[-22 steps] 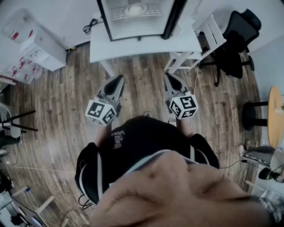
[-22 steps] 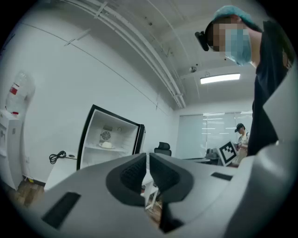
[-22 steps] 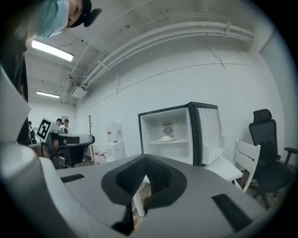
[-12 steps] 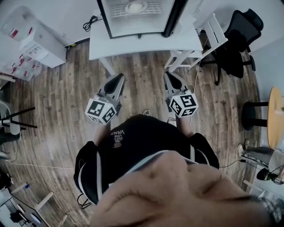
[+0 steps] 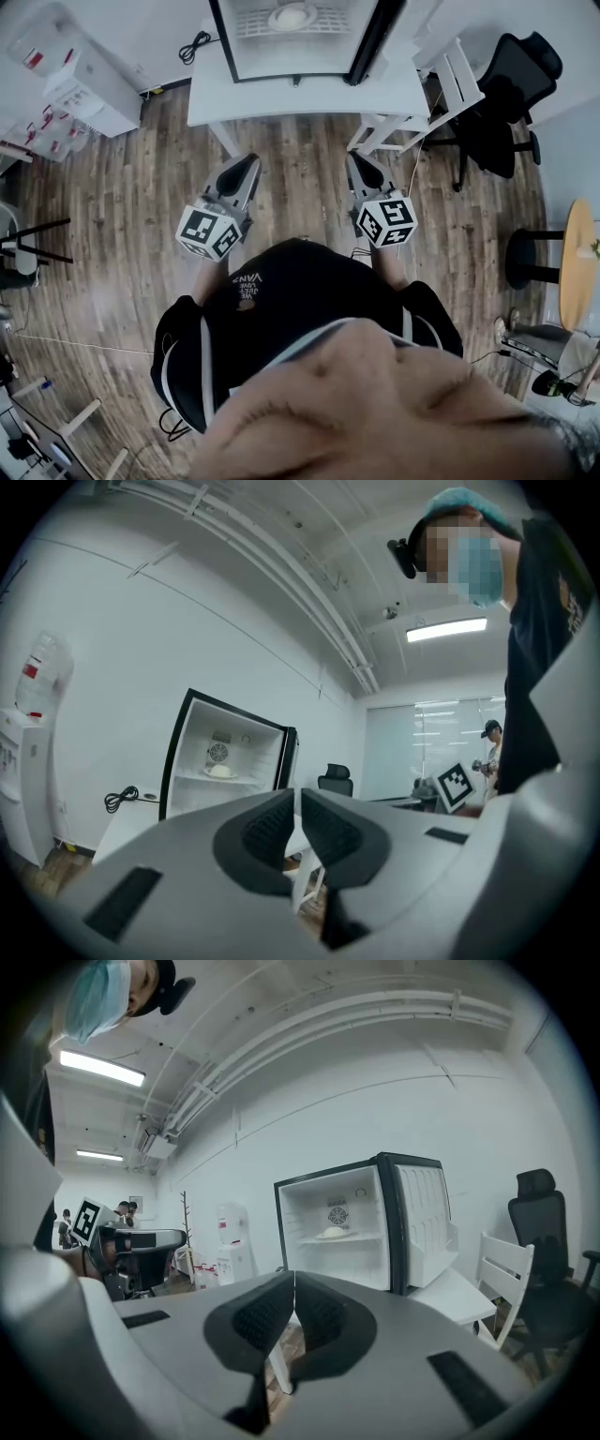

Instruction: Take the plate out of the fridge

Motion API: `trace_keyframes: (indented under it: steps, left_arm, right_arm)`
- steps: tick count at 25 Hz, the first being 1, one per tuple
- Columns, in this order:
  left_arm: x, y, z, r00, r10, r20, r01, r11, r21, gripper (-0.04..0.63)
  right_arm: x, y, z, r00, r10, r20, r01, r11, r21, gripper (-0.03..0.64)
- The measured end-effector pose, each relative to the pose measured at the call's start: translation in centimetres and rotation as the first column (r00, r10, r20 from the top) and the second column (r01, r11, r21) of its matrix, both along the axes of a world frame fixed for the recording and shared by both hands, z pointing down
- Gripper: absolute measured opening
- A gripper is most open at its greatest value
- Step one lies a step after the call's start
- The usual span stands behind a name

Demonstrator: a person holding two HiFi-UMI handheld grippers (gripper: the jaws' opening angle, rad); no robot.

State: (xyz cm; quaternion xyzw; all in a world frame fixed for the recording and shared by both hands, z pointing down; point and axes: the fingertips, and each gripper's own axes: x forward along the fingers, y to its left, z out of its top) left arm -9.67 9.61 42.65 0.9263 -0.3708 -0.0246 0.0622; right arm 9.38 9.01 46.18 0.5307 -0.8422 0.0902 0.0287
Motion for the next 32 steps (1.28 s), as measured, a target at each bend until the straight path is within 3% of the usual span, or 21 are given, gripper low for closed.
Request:
trace_keyframes:
  steps: [21,32]
  left_arm:
    - [3.3,-2.0,1.2,0.997,-0.081,-0.021,0.080,0.997,-0.016,0.032]
    - [4.2,-3.1,1.3,0.996,-0.092,-0.010,0.092,0.996,-0.021,0.032]
  right_arm:
    - [2.4,-4.0,0.6,0.993,-0.119,-0.011,0.119,0.993,-0.007,0.012]
    - [2.8,-5.6,0.7,0.991,-0.132,0.011,0.132,0.991,0.000,0.012]
